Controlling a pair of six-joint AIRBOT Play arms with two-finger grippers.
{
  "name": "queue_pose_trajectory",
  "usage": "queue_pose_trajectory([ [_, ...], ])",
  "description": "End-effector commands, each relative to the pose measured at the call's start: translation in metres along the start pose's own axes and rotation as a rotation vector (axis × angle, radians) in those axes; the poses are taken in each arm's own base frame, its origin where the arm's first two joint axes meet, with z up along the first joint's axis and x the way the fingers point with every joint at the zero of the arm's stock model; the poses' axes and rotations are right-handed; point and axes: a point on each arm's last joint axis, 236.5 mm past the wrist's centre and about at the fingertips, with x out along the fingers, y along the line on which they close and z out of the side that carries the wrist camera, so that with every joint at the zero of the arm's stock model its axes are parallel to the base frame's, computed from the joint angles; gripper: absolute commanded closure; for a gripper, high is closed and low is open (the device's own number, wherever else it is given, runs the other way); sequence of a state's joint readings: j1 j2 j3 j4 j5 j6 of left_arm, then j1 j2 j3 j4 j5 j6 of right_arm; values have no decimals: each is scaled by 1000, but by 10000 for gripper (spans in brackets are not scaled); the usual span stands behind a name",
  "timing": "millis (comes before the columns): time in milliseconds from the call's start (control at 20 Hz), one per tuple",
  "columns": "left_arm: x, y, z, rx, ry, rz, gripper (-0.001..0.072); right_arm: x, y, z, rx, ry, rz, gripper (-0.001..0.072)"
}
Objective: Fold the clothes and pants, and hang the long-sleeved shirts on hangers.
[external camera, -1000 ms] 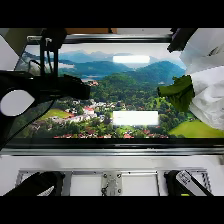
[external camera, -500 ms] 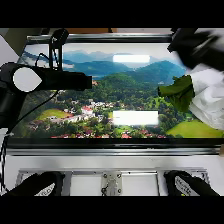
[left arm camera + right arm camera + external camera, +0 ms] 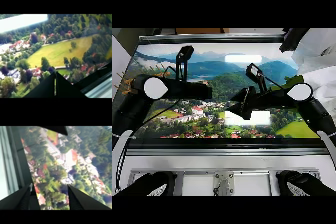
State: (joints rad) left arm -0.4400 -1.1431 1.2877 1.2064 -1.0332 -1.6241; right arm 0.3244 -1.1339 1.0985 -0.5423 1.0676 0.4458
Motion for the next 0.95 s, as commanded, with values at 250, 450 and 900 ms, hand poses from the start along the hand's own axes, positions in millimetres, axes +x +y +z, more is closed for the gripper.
queue_pose_trajectory([
  [250, 9, 0, -18, -1, 15, -4, 690, 9, 10, -10, -4, 34, 34, 693],
  [450, 9, 0, -18, -1, 14, -4, 690, 10, 10, -10, -4, 34, 35, 693],
  [900, 9, 0, -18, -1, 14, -4, 690, 10, 9, -11, -3, 36, 35, 693],
])
